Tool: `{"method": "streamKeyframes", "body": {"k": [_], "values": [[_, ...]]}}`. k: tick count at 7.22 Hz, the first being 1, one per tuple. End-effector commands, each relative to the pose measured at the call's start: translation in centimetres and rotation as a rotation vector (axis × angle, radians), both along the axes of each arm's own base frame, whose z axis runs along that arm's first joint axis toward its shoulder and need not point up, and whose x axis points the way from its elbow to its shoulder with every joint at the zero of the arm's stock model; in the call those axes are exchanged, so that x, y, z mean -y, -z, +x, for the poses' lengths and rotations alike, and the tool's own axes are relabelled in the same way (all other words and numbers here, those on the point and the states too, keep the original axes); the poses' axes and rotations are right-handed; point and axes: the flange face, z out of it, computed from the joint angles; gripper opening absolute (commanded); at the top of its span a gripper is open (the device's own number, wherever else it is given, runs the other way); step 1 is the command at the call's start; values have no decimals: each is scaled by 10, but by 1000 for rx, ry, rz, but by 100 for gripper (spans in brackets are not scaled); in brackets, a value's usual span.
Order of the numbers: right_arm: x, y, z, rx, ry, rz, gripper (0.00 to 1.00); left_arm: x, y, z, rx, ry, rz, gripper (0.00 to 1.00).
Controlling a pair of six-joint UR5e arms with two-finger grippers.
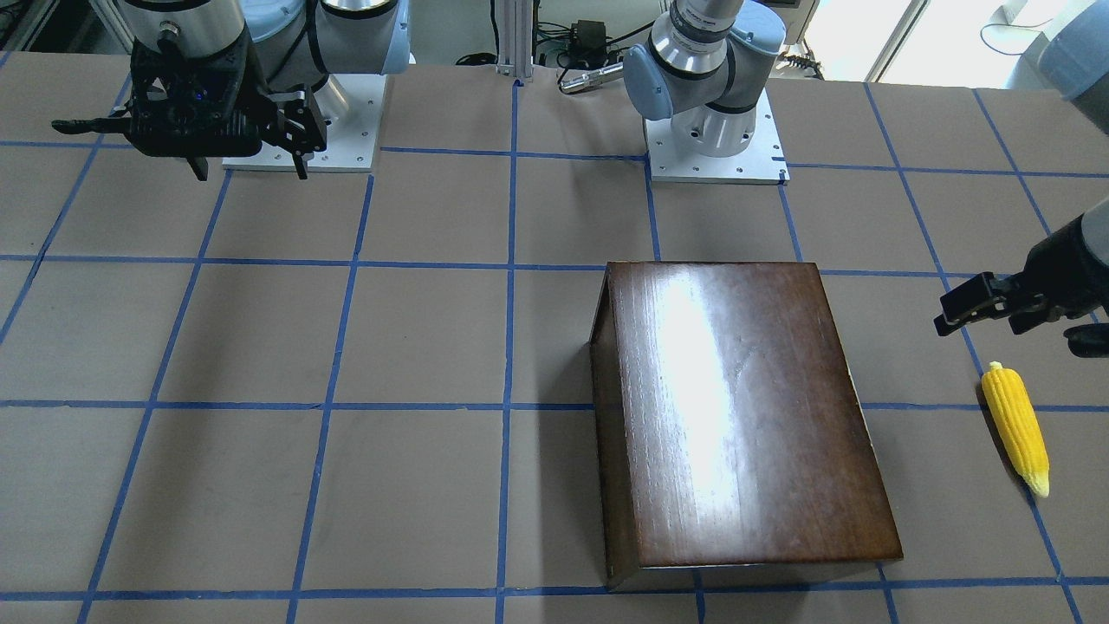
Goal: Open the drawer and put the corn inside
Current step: 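Lower the left gripper and hook it around the white drawer handle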
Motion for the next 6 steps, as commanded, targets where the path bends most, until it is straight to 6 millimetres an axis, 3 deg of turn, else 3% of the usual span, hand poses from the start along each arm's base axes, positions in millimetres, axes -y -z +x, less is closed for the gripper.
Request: {"method": "streamKeyframes", "body": {"k": [1, 3, 6], "values": [[0, 0, 0, 0, 0, -1, 100, 21, 41, 10, -11, 0, 14, 100], [0, 0, 0, 0, 0, 1, 100, 35, 73, 17, -20, 2, 29, 100], [0, 0, 0, 0, 0, 1, 100, 44, 78, 3, -194, 50, -56, 100]]}}
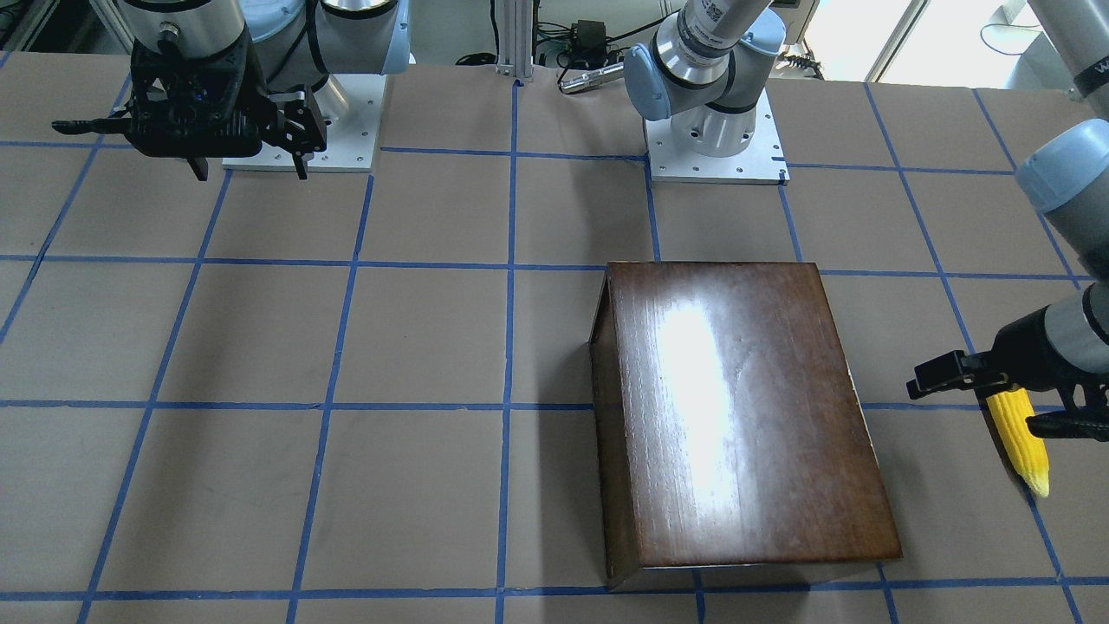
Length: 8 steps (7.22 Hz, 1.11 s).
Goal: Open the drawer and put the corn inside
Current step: 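Lower the left gripper and hook it around the white drawer handle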
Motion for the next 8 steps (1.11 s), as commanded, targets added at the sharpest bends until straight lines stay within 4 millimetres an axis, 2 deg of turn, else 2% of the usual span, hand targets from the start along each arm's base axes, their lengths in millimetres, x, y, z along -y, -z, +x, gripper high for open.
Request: {"method": "streamKeyframes", "body": {"k": [1, 5, 8], "values": [[0, 0, 0, 2, 0, -1, 100, 5, 2, -16, -182, 23, -85, 100], [0, 0, 0, 0, 0, 1, 100, 6, 17, -26, -235, 16, -76, 100], [0, 0, 0, 0, 0, 1, 100, 12, 43, -39, -253, 32, -39, 100]]}}
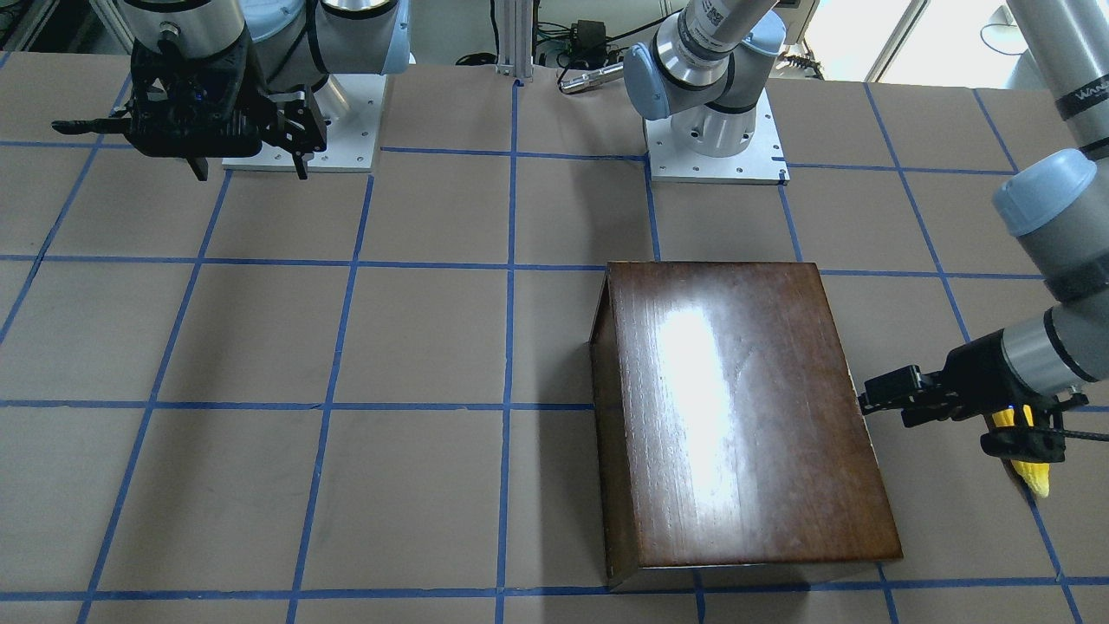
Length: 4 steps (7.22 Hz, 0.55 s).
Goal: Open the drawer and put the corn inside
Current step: 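Lower the left gripper and hook it around the white drawer handle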
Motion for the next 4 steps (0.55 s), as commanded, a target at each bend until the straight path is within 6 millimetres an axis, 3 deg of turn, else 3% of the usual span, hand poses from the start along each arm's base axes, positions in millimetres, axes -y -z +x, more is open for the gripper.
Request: {"method": "streamKeyframes", "body": {"k": [1, 4], "values": [[0, 0, 0, 0, 0, 0, 100, 4, 13, -6, -6, 13, 16, 100], [0, 0, 0, 0, 0, 0, 100, 6, 20, -4, -11, 10, 26, 100]]}}
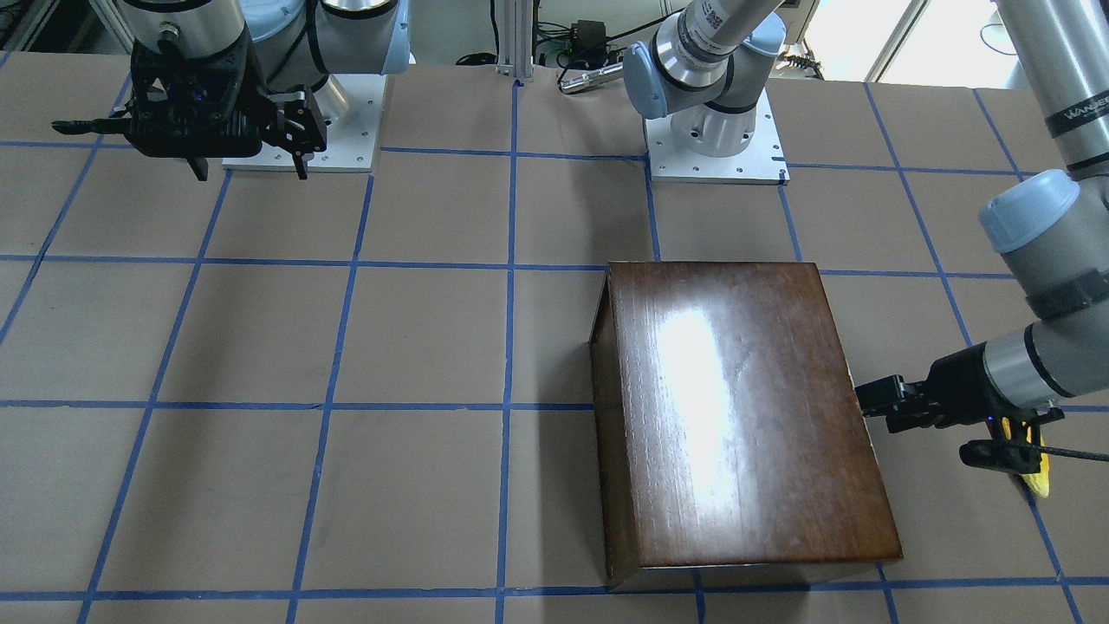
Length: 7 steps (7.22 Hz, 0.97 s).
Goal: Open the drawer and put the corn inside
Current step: 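Lower the left gripper and hook it around the white drawer handle, then pull the drawer handle outward with the left gripper to open the drawer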
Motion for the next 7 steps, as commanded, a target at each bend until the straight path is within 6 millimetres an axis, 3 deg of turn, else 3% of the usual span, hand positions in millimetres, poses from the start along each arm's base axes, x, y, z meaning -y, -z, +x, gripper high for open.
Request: {"method": "streamKeyframes", "body": {"k": [1, 5, 7], "values": [[0, 0, 0, 0, 0, 1, 100, 1, 4, 1, -1, 1, 5, 100], [0, 0, 0, 0, 0, 1, 100, 2, 2, 10, 7, -3, 0, 100], [0, 0, 0, 0, 0, 1, 100, -3, 2, 33, 7, -40, 0, 100]]}}
